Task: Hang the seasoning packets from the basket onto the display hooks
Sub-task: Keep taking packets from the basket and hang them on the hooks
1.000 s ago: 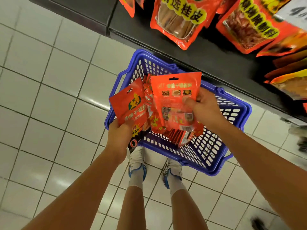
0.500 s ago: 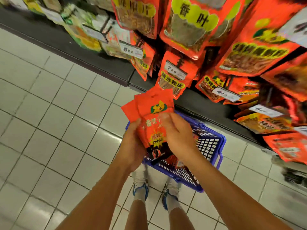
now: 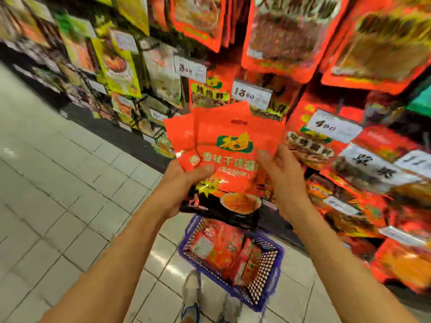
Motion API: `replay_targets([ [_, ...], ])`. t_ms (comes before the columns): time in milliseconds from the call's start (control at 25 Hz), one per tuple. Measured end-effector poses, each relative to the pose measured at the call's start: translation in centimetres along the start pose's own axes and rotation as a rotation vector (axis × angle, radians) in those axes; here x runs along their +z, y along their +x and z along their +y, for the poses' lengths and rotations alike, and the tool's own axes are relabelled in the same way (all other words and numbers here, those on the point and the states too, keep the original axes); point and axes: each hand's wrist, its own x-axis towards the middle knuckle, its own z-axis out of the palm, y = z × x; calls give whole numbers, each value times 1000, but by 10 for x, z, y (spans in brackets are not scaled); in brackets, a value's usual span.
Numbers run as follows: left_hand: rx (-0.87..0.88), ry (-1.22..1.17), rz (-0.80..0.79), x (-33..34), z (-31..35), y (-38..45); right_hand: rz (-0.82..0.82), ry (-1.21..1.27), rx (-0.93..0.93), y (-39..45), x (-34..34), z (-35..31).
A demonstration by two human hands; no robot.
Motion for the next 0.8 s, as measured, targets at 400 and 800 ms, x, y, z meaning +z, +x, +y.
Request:
replay_targets([
  [400,435,-82,-11,46,249,-56,171,197,-339,-29,7,-269],
  [800,635,-6,-63,19,376,-38,403,12,-525,-5,5,-406],
])
